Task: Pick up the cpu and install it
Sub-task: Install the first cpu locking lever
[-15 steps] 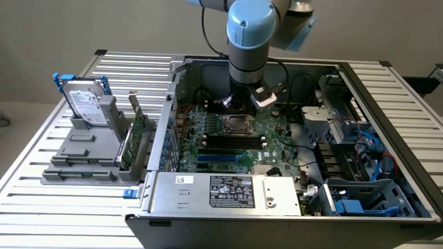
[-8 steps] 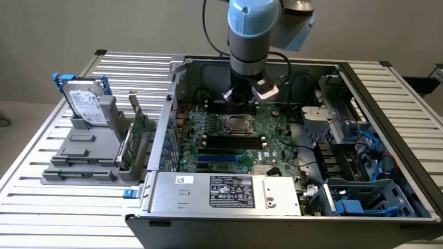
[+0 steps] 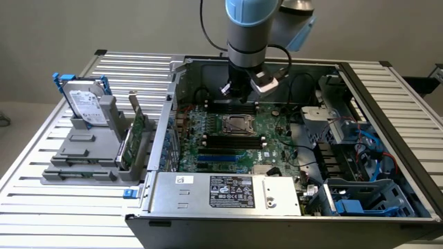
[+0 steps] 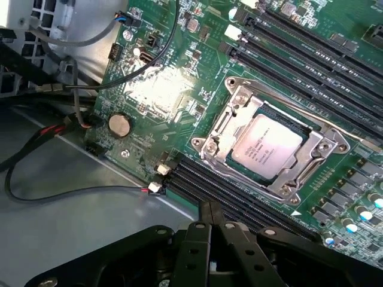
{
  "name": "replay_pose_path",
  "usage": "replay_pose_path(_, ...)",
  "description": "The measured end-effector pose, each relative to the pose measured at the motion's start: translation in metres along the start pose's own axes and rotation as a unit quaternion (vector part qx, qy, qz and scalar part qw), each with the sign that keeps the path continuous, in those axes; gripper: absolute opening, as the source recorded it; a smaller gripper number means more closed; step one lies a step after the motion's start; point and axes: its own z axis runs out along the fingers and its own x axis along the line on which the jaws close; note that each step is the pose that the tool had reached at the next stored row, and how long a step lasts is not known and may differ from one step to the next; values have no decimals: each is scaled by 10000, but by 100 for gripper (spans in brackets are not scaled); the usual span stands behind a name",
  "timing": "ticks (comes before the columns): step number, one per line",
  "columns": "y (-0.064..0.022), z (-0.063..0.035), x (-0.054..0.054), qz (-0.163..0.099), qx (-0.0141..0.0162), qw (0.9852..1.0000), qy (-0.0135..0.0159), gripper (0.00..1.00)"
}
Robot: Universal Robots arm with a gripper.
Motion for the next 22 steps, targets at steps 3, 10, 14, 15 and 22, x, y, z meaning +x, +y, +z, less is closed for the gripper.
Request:
replay_pose_path(3,26,-44,-74,0,1,10000,1,11)
replay_pose_path(10,202,-271,-163,5,16,10000,-3,11)
replay_pose_path(14,326,-369,-228,8,21,10000,-7,11)
replay_pose_path(15,357,-386,-247,8,20,10000,-8,11)
replay_pose_path(22,515,-469,-414,9,21,10000,-9,11)
